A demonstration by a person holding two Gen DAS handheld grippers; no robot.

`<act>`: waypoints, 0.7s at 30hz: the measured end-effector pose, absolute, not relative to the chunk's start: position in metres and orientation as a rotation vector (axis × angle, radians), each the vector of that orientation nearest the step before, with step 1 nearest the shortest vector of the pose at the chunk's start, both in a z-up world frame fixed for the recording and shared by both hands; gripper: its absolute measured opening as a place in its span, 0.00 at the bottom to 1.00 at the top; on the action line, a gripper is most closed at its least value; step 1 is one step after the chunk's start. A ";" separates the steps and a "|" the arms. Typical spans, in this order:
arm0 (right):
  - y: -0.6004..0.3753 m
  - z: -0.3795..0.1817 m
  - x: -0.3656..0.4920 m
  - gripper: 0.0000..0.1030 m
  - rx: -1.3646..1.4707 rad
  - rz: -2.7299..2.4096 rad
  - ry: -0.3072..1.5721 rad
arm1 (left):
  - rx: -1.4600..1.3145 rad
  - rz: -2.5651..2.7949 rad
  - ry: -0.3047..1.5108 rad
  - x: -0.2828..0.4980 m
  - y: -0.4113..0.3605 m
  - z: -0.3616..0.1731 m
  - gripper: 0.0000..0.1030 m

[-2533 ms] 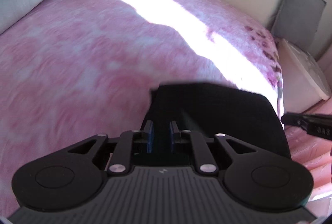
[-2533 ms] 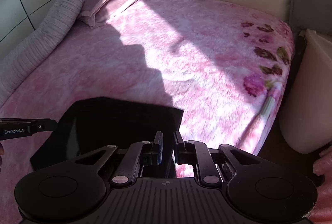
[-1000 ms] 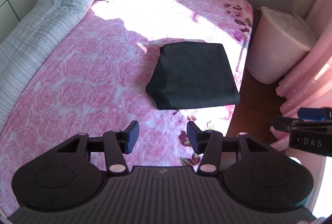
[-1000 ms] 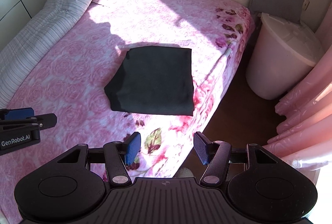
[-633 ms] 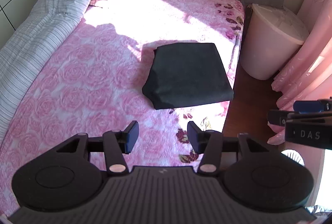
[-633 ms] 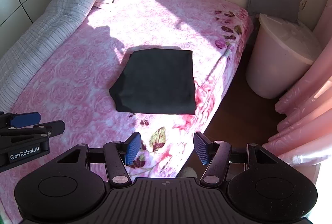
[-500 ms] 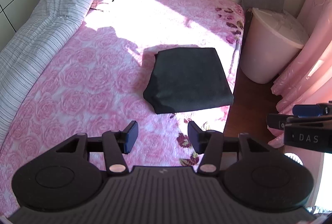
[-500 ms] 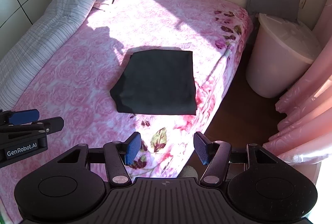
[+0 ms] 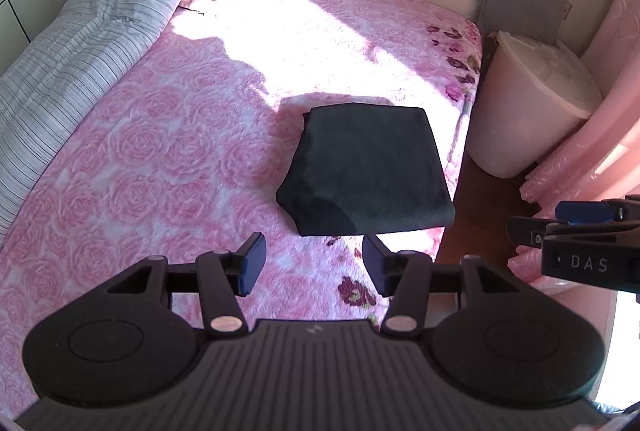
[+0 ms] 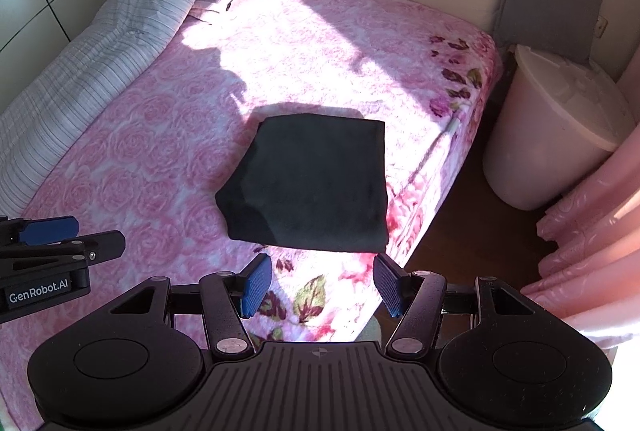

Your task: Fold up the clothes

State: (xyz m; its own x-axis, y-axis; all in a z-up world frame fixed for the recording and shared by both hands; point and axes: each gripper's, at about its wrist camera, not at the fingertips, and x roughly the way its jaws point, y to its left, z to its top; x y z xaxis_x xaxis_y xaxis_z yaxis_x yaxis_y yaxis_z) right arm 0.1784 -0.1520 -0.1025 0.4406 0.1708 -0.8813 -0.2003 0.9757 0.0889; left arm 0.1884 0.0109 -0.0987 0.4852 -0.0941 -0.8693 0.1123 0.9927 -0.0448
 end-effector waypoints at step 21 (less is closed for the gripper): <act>-0.202 -0.171 0.344 0.58 -0.079 0.268 1.246 | -0.075 -0.079 1.167 0.353 -0.026 -0.176 0.49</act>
